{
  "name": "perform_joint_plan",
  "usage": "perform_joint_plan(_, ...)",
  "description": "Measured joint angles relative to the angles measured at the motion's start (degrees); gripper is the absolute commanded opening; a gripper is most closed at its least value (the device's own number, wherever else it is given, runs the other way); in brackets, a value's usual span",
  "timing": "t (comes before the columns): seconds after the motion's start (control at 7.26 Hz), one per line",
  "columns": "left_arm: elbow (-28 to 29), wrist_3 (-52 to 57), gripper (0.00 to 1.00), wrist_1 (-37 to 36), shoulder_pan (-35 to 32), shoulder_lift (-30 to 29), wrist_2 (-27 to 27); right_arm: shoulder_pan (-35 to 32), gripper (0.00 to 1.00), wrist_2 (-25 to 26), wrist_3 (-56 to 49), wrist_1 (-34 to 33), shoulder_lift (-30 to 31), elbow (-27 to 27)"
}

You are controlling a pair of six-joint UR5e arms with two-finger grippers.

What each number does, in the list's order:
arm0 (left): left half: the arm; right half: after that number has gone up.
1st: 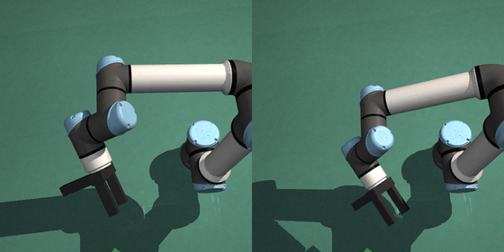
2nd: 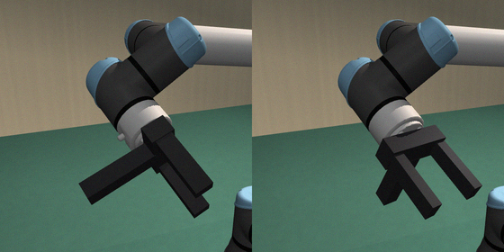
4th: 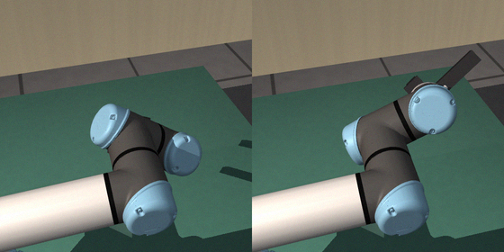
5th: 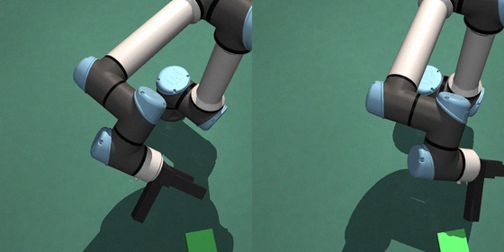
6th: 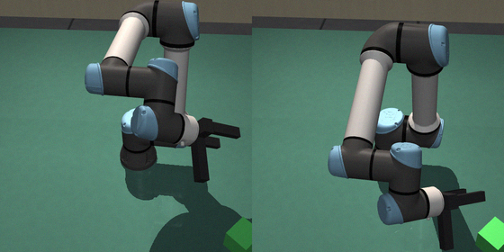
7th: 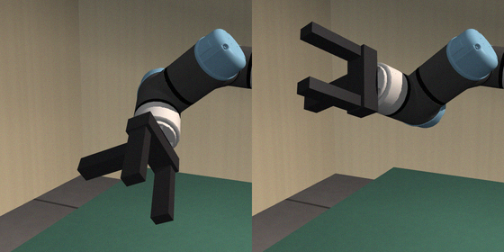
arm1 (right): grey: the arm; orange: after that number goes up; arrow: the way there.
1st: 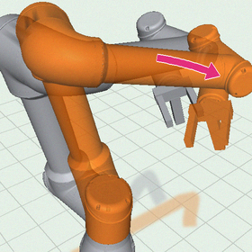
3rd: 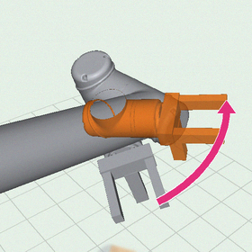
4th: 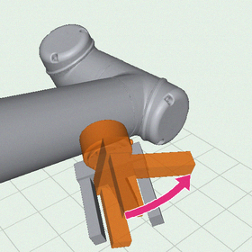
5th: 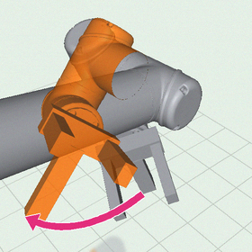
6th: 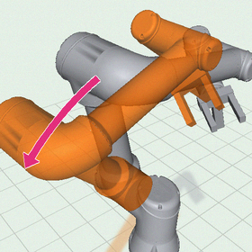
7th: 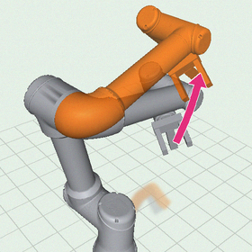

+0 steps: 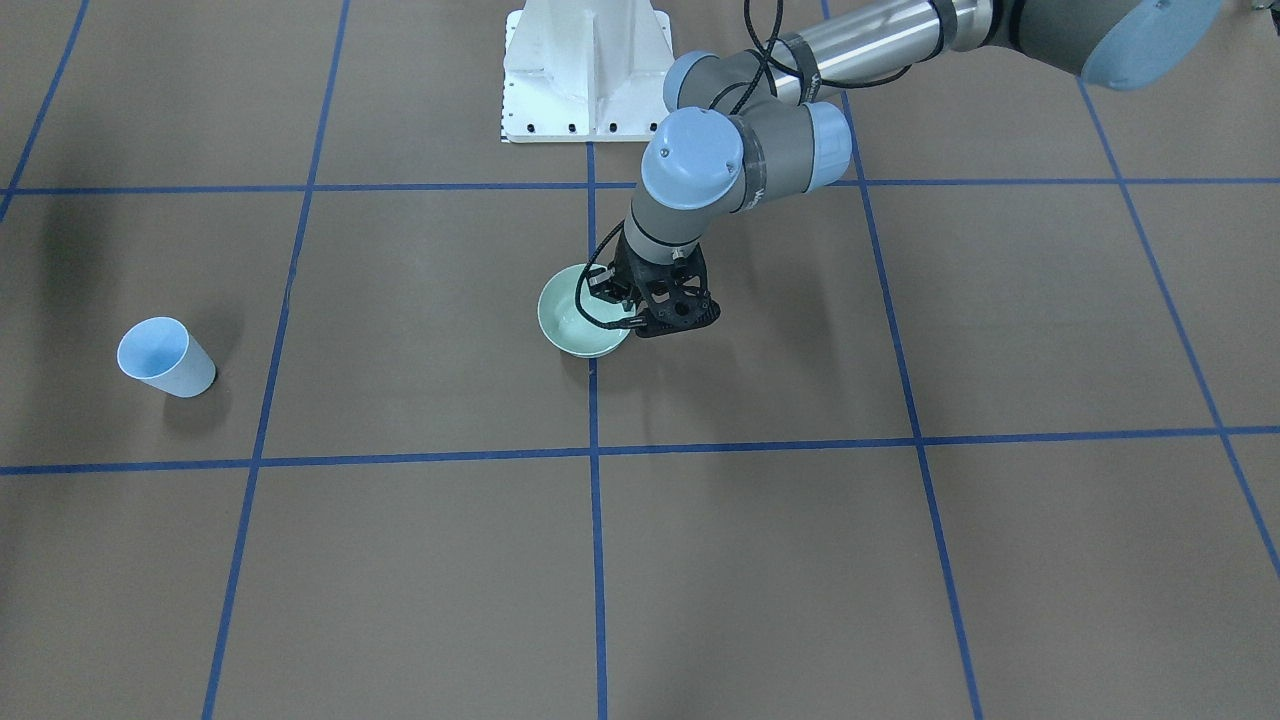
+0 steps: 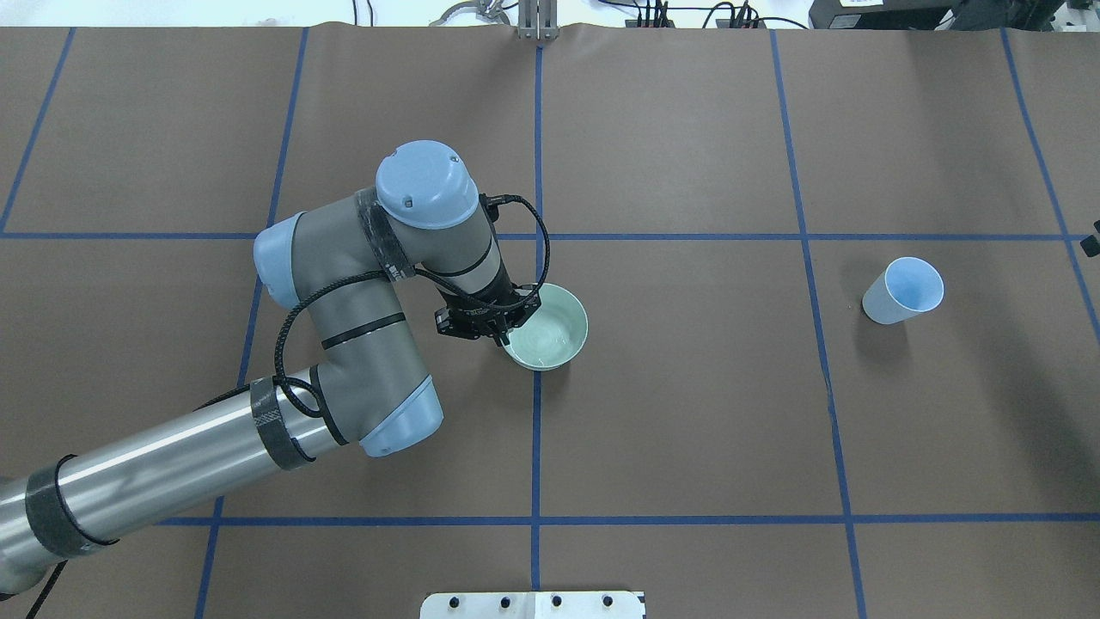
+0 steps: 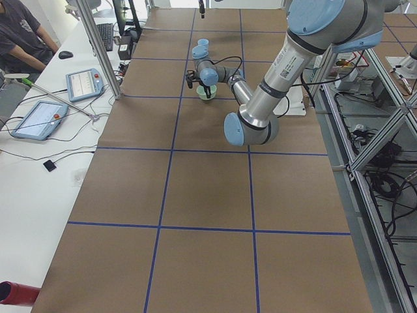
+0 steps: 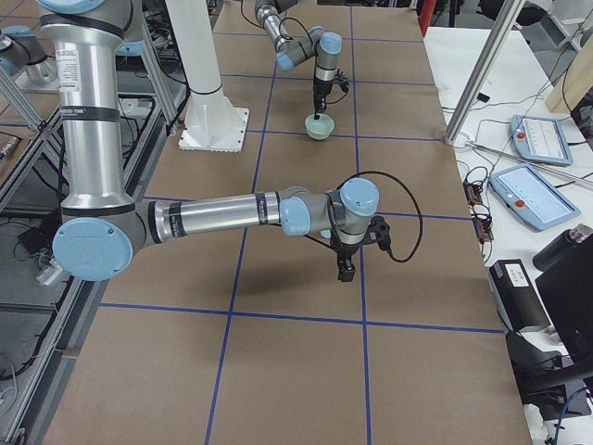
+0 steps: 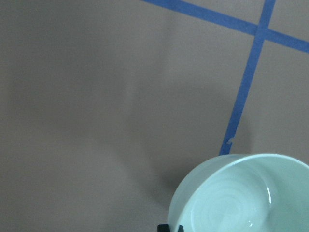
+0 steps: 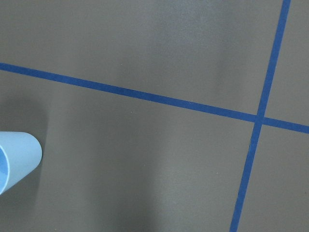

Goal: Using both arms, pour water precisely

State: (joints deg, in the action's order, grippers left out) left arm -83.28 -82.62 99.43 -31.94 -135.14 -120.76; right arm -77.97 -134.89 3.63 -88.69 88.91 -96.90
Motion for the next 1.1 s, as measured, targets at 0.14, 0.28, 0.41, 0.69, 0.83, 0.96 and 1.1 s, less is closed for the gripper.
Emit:
perform_joint_plan(0.14, 0.4, 0.0, 0.58, 0.5, 0.1, 0.0, 0.0, 0.2, 1.00, 0.0, -0.1, 0.0, 0.2, 0.0)
perform_joint_plan(0.28, 0.5, 0.0, 0.64, 0.8, 0.1, 0.0, 0.0, 0.3, 1.00, 0.0, -0.3, 0.2, 0.3, 0.0)
perform_joint_plan(0.41, 0.6, 0.1, 0.71, 0.8, 0.1, 0.0, 0.0, 0.3, 1.00, 0.0, -0.3, 0.5, 0.3, 0.0)
perform_joint_plan(0.69, -0.5, 0.1, 0.71, 0.7, -0.1, 0.1, -0.1, 0.9, 1.00, 0.1, -0.2, 1.2, 0.3, 0.0)
perform_joint_plan(0.83, -2.6, 0.1, 0.71, 0.4, -0.8, 0.2, -0.2, 1.9, 1.00, 0.1, 0.0, 3.8, 0.4, 0.1)
perform_joint_plan(0.96, -5.1, 0.0, 0.71, 0.2, -1.8, 0.7, -0.3, 3.2, 1.00, 0.2, 0.8, 9.0, 1.0, 0.1)
perform_joint_plan(1.1, -6.7, 0.0, 0.71, 0.0, -2.9, 1.5, -0.1, 4.4, 1.00, 0.3, 3.0, 15.3, 2.3, 0.1)
